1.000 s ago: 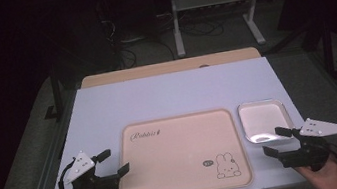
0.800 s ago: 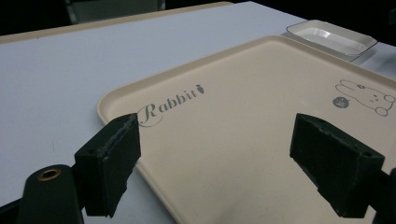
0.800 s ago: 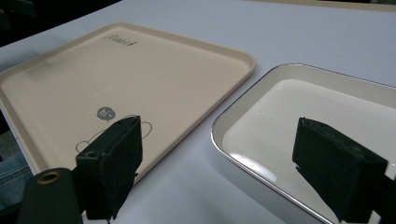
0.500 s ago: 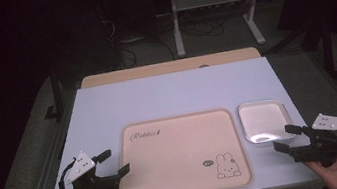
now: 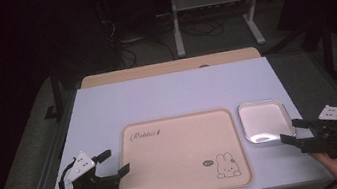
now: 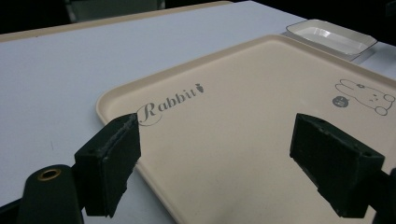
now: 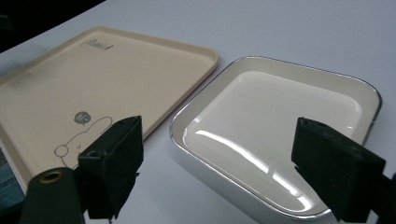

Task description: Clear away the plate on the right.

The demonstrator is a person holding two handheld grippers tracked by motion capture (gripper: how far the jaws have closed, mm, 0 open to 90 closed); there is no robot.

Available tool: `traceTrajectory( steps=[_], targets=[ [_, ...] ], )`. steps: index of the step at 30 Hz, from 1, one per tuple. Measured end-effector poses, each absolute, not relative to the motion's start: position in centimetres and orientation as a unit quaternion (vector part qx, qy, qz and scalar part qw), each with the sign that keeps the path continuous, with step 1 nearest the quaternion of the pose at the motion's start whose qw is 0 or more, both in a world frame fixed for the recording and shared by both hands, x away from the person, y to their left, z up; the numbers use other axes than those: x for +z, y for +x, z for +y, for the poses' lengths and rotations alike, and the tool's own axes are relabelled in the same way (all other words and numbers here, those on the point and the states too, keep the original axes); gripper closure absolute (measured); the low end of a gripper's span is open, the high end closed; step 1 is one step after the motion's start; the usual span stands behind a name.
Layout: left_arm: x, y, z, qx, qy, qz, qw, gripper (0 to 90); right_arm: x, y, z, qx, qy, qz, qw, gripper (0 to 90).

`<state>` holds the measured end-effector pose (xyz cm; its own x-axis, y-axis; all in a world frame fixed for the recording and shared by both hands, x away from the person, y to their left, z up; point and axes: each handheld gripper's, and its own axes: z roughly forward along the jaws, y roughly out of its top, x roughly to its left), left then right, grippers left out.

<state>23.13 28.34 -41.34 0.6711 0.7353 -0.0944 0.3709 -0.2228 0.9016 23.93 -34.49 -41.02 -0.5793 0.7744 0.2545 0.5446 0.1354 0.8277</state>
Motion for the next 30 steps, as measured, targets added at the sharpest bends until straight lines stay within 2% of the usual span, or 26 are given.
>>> traceTrajectory(
  steps=[12,22,30],
  targets=[
    [-41.4,23.2,28.3,0.179,0.763,0.364,0.503,16.2,-40.1,25.9,-36.9,0.469,0.474,0.738,0.108,19.5],
    [-41.4,23.2,28.4,0.179,0.760,0.366,0.507,16.2,-39.9,28.6,-38.5,0.442,0.513,0.732,0.069,22.0],
    [-41.4,23.2,28.4,0.179,0.761,0.366,0.505,16.2,-40.8,31.2,-39.6,0.406,0.557,0.724,0.030,28.9]
  ],
)
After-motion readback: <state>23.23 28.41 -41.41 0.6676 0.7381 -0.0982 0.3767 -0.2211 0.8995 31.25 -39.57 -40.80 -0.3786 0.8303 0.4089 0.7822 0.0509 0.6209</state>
